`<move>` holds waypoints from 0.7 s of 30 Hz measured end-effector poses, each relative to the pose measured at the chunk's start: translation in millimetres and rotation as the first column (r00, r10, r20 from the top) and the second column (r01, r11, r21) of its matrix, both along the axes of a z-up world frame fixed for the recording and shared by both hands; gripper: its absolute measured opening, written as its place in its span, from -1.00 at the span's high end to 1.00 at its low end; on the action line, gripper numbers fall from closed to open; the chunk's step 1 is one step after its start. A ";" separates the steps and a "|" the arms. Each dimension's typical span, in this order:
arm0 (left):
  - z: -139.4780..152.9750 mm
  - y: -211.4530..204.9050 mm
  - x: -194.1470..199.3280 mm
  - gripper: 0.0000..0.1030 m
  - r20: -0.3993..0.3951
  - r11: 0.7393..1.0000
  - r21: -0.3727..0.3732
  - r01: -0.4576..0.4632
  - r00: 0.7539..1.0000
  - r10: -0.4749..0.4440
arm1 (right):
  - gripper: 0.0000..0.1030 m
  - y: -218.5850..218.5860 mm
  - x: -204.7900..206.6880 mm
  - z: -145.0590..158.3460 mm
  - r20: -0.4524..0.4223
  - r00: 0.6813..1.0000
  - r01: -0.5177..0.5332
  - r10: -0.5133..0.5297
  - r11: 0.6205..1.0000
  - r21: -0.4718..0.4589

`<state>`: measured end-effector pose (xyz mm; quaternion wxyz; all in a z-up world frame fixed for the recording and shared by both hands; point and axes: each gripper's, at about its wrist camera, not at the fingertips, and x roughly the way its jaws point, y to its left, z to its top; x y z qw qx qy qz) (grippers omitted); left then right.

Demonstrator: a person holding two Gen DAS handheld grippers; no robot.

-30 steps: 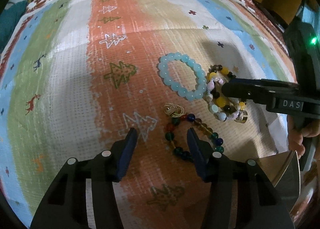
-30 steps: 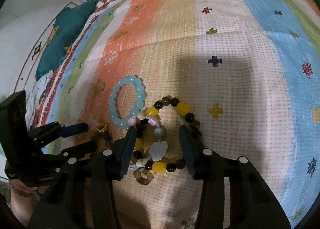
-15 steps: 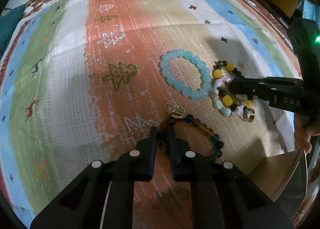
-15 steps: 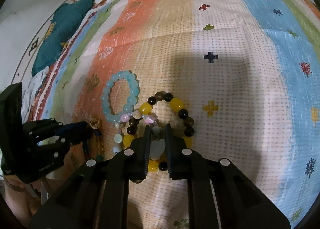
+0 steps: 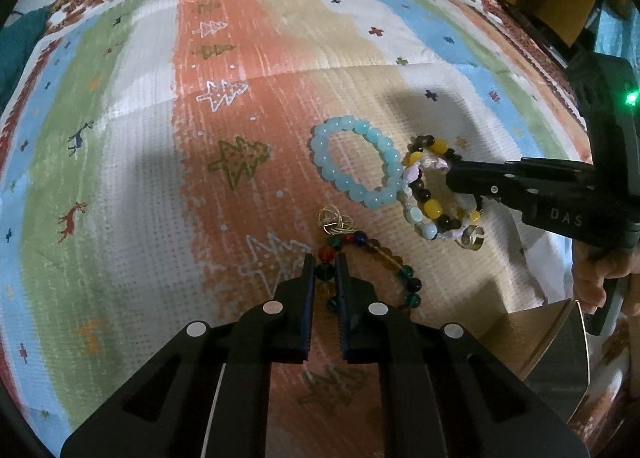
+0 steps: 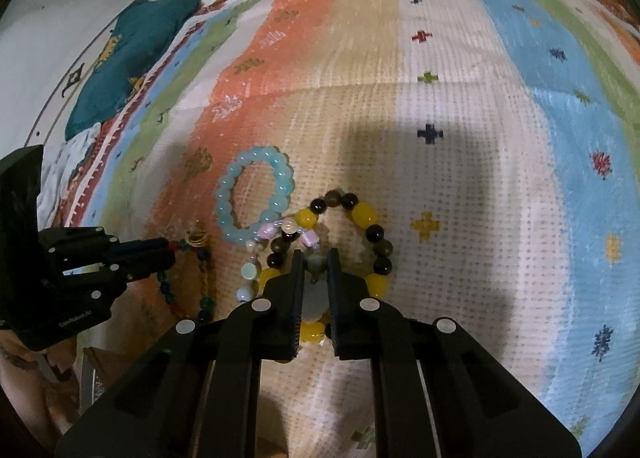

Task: Organize jewelry
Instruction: 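Carry the multicolour bracelet in the left tool while the right tool carries the white-bead bracelet to the tin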

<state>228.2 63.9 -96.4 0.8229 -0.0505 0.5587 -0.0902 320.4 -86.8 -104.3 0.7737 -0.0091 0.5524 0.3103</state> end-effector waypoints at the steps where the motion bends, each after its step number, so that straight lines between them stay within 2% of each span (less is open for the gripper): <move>1: 0.5 0.1 0.1 0.82 0.002 1.000 0.002 -0.001 1.000 0.001 | 0.77 0.8 -1.3 1.9 0.008 1.000 -0.002 0.002 1.000 -0.004; 21: 40.0 7.2 -18.8 0.82 0.109 0.998 0.004 -0.059 0.992 0.059 | 0.77 -5.6 -22.6 35.8 0.165 0.986 0.008 0.002 0.998 -0.061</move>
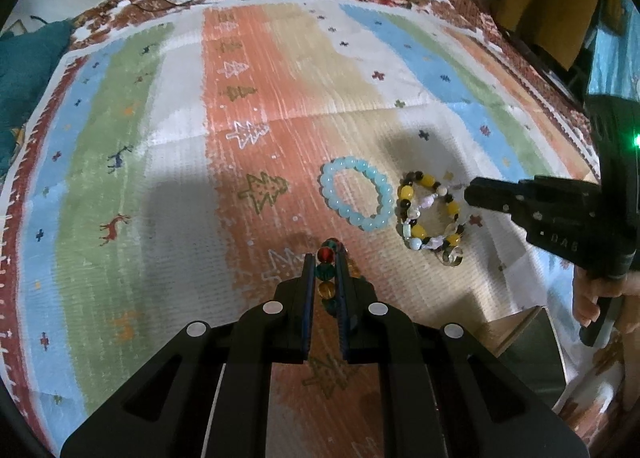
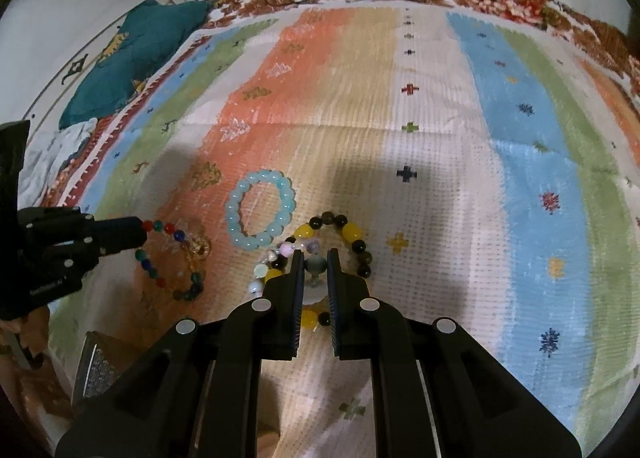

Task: Organize jewelry
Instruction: 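Carry the multicolour bracelet in the left tool while the right tool carries the white-bead bracelet to the tin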

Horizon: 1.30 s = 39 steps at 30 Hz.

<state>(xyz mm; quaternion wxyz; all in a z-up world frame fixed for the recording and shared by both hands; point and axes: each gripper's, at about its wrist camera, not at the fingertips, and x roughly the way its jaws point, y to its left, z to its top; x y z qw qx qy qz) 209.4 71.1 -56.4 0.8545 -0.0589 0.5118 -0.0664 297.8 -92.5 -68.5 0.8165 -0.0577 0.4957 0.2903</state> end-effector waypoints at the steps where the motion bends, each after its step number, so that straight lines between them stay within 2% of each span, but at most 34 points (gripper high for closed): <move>1: 1.5 -0.1 -1.1 0.82 0.004 1.000 0.001 -0.003 1.000 0.003 | 0.77 0.1 -2.8 2.0 0.008 1.000 -0.004 0.004 1.000 -0.004; 18: 22.5 8.6 -24.2 0.82 0.060 0.998 -0.023 -0.063 0.996 0.064 | 0.77 -7.9 -32.6 28.1 0.116 0.993 0.011 -0.009 1.000 -0.016; 26: 33.5 1.7 -35.5 0.82 0.094 0.998 -0.027 -0.051 0.994 0.054 | 0.77 -16.7 -42.3 38.2 0.129 0.991 0.033 -0.033 0.999 0.005; 39: 44.7 -14.2 -49.4 0.82 0.126 1.000 0.005 -0.022 0.992 0.022 | 0.77 -17.4 -70.1 56.9 0.193 0.981 0.002 -0.005 1.000 0.018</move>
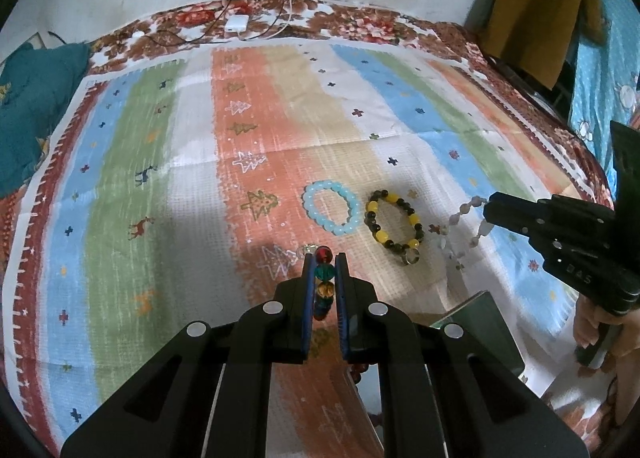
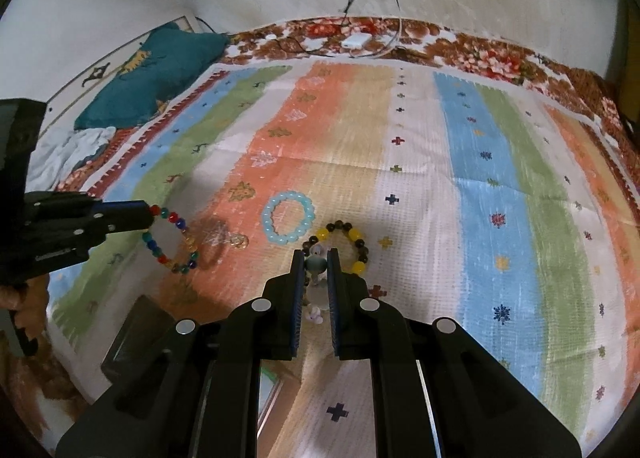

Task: Organize jewelry
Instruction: 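Carry the multicolour bracelet in the left tool while the right tool carries the white-bead bracelet to the tin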

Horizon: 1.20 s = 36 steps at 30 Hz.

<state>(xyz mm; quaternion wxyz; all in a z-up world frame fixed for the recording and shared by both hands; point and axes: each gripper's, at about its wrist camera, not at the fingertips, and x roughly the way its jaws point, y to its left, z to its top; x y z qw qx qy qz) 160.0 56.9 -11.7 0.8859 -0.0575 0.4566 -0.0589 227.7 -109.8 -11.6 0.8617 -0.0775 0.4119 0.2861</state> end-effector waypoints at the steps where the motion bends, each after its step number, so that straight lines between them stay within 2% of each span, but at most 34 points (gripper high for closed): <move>1: 1.2 -0.5 -1.2 0.82 0.004 1.000 0.000 0.000 1.000 0.000 | 0.77 -0.4 -2.4 1.1 0.003 1.000 -0.006 0.006 1.000 0.007; 15: 27.1 -1.8 -28.5 0.82 0.081 0.999 -0.033 -0.009 0.997 0.012 | 0.77 -3.1 -34.4 25.3 0.089 0.994 -0.067 0.060 0.994 0.087; 29: 45.1 -22.4 -61.8 0.82 0.140 0.999 -0.037 0.037 0.990 -0.032 | 0.77 -4.4 -65.6 39.4 0.111 0.989 -0.106 0.093 0.987 0.122; 36: 45.7 -32.0 -74.3 0.82 0.146 0.998 -0.039 0.059 0.988 -0.053 | 0.77 -5.7 -80.6 42.5 0.112 0.987 -0.126 0.111 0.983 0.136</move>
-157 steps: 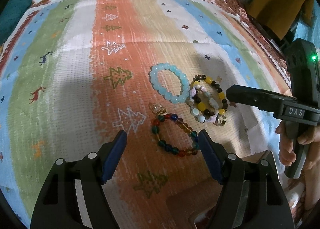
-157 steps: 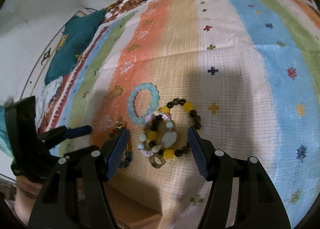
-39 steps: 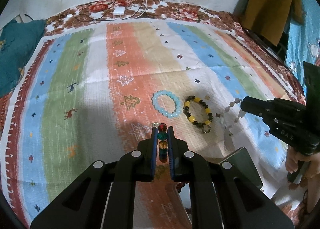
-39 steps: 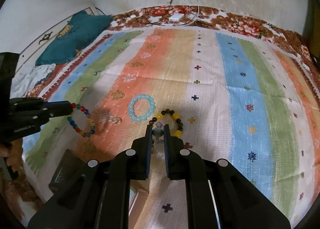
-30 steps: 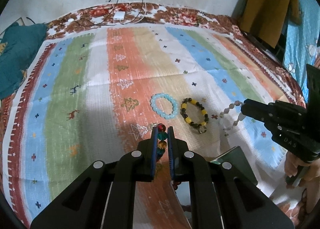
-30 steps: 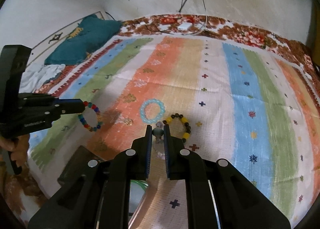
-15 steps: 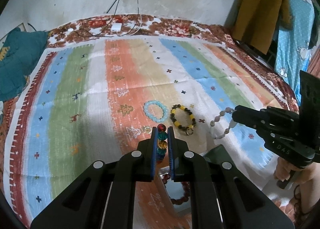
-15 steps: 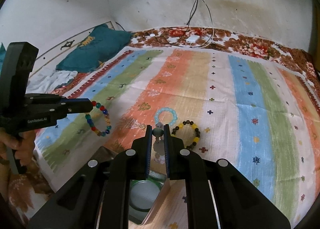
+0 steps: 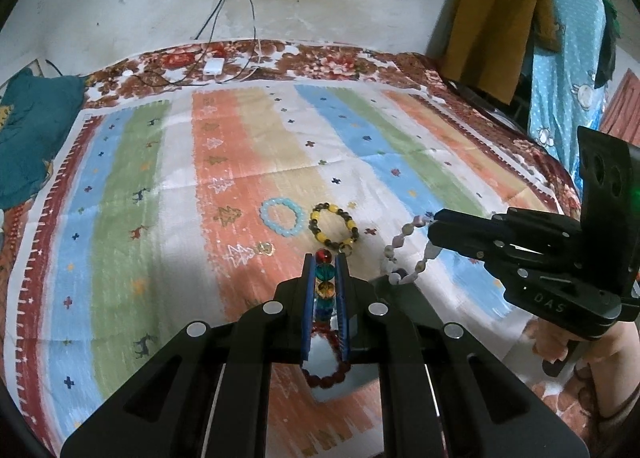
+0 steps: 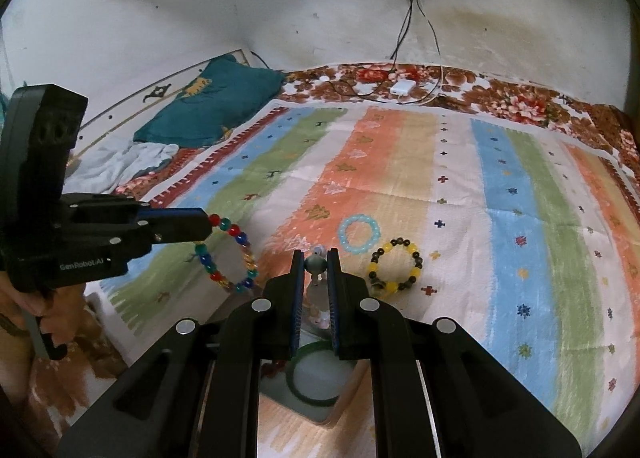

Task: Organize jewelry
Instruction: 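Carry the multicolour bracelet in the left tool while the right tool carries the white-bead bracelet to the tin, then open both tools to drop the two bracelets into the tin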

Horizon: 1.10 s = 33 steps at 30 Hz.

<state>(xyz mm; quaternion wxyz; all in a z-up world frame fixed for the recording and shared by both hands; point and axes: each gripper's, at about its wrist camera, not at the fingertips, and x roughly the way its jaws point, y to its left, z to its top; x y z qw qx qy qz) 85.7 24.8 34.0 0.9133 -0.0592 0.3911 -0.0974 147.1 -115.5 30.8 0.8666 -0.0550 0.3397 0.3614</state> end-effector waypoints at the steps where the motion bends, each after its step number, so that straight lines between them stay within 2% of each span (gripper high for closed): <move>1: -0.5 -1.2 -1.1 0.82 -0.001 1.000 0.000 0.003 1.000 -0.003 | 0.77 -0.4 -2.0 0.1 -0.002 1.000 -0.004 0.004 1.000 0.002; 12: -12.2 -15.7 -9.9 0.82 -0.037 0.999 0.008 0.033 0.999 -0.033 | 0.77 -1.4 -17.1 -9.5 -0.041 0.999 -0.027 0.027 1.000 0.001; 15: -16.9 -15.4 -7.6 0.81 -0.070 0.999 -0.033 0.038 0.997 -0.041 | 0.76 -0.9 -18.2 -12.5 -0.059 0.998 -0.036 0.036 0.999 -0.003; 16: -19.2 -13.7 -5.7 0.69 -0.083 0.999 -0.038 0.026 0.996 -0.029 | 0.75 -0.9 -17.8 -13.6 -0.065 0.997 -0.037 0.037 0.999 -0.002; 17: -20.3 -13.6 -5.0 0.60 -0.087 0.999 -0.026 0.018 0.996 -0.020 | 0.54 -1.8 -16.2 -15.7 -0.081 0.996 -0.039 0.039 0.999 0.003; 18: -21.6 -13.1 -4.0 0.44 -0.088 1.000 -0.008 0.008 0.996 -0.009 | 0.14 -3.2 -15.4 -16.5 -0.088 0.996 -0.031 0.032 0.999 0.008; 19: -22.6 -12.2 -3.8 0.35 -0.089 1.000 -0.005 0.002 0.996 -0.002 | 0.06 -5.3 -14.5 -16.9 -0.093 0.995 -0.020 0.021 1.000 0.015; 26: -27.4 2.6 0.9 0.25 -0.104 0.998 0.001 -0.062 0.993 0.062 | 0.06 -14.8 -1.7 -21.4 -0.121 0.992 0.034 -0.031 0.999 0.026; 28: -28.4 4.5 2.8 0.13 -0.107 0.998 0.002 -0.067 0.992 0.067 | 0.06 -15.9 1.5 -24.2 -0.135 0.990 0.039 -0.036 0.999 0.025; 33: -32.4 7.5 8.0 0.09 -0.117 0.997 0.014 -0.079 0.990 0.080 | 0.04 -18.3 11.3 -28.8 -0.161 0.986 0.055 -0.050 0.998 0.029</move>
